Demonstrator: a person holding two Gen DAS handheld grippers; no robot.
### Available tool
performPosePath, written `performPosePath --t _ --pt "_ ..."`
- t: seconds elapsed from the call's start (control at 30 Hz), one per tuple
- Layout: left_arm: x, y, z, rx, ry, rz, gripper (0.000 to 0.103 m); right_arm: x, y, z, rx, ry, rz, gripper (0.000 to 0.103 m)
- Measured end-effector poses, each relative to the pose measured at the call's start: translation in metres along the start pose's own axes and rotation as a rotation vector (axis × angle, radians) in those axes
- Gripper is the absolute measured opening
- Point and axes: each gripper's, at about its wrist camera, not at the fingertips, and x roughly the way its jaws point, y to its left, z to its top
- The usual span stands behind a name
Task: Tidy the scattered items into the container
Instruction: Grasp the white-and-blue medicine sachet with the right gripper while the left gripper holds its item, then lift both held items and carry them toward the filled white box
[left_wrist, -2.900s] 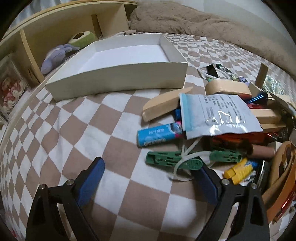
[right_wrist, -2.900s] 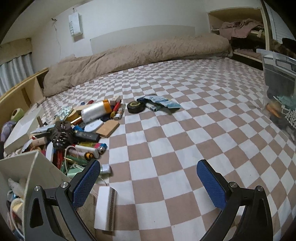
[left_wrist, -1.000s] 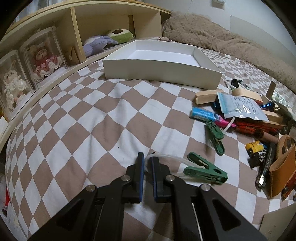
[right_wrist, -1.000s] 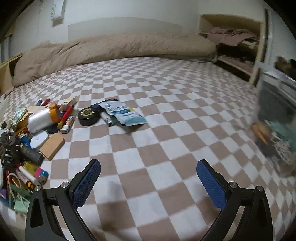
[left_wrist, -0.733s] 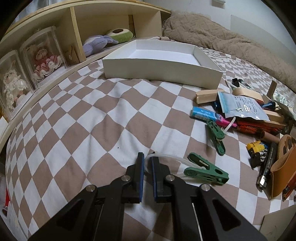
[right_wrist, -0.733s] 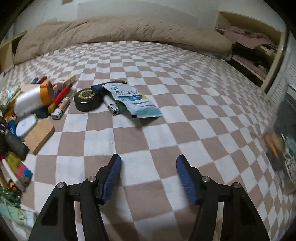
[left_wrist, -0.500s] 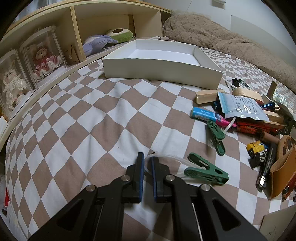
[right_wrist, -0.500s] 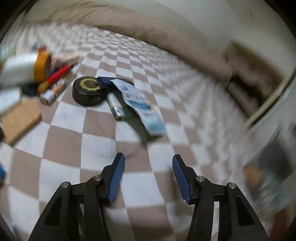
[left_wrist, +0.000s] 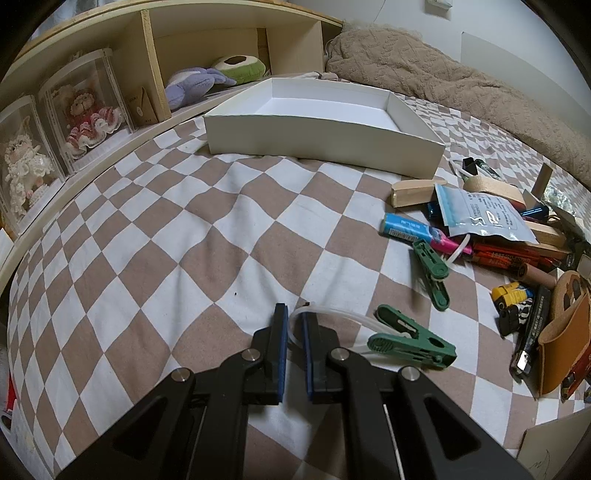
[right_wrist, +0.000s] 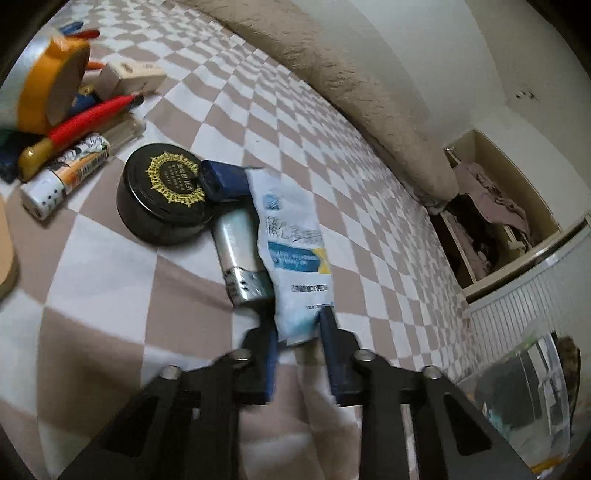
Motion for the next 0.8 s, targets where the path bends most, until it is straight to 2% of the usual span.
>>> performPosePath --t 0.2,0.33,0.43,0.8 --pt "0.001 0.001 -0.001 -0.013 0.003 -0.019 0.008 -0.005 -0.007 -0.008 0.040 -0.031 0.017 0.014" --pt "0.002 0.007 -0.001 -0.043 0.012 -0.058 0.008 -0.030 -0.004 -0.021 0.020 -0.099 0.029 0.012" --pt "0.001 0.007 -0.001 -0.042 0.012 -0.059 0.008 -0.044 0.001 -0.031 -0.018 -0.133 0.037 0.011" --pt "-0.005 0.014 -0.001 -0.069 0.000 -0.117 0.008 -0.088 -0.008 -0.072 -0.026 -0.198 0.107 0.010"
